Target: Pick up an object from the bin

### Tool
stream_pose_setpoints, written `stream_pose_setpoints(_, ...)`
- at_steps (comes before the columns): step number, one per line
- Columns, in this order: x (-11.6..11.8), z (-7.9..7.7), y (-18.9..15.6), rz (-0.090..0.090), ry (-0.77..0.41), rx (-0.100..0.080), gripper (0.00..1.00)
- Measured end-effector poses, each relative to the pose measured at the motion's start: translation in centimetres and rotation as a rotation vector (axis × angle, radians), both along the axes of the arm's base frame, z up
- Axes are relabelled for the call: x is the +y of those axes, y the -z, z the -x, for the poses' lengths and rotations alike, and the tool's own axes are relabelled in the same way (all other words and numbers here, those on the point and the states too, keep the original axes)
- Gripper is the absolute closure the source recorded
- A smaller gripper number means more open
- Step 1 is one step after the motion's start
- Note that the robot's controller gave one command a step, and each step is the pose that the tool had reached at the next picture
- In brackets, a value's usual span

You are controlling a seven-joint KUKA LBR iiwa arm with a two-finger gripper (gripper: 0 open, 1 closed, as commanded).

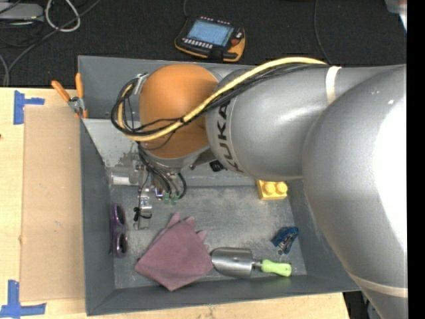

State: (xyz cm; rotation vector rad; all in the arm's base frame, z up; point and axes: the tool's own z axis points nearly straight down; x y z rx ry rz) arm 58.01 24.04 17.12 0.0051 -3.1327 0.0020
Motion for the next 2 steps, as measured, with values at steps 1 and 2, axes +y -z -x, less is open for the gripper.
stream_pose_setpoints(1, -0.1, -0.2, -0.5, -0.002, 0.006, -0.007, 0.00)
stream_pose_setpoints(2, -3.5, 7.0, 9.6, -0.003, -0.364, 0.001, 0.00)
